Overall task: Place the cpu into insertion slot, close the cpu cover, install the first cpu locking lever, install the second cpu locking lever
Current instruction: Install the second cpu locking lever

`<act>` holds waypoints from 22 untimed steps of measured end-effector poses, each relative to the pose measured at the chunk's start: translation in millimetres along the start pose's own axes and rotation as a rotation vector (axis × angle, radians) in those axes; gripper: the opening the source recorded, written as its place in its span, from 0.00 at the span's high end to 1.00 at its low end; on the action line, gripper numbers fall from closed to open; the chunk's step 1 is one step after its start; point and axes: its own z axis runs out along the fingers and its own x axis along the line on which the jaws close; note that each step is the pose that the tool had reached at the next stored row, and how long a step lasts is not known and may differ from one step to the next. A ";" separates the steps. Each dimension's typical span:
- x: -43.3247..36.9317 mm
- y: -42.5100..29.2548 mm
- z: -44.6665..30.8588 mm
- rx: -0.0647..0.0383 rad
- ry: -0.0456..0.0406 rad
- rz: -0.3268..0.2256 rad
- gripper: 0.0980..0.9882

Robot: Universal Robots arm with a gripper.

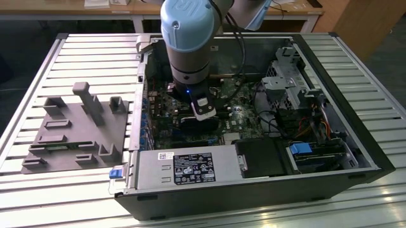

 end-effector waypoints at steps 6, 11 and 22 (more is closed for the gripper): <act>0.5 0.6 -0.2 -0.004 0.0009 0.000 1.00; 0.5 4.4 -13.1 0.001 -0.0001 0.000 1.00; 0.6 14.3 -46.5 0.019 -0.0048 -0.001 1.00</act>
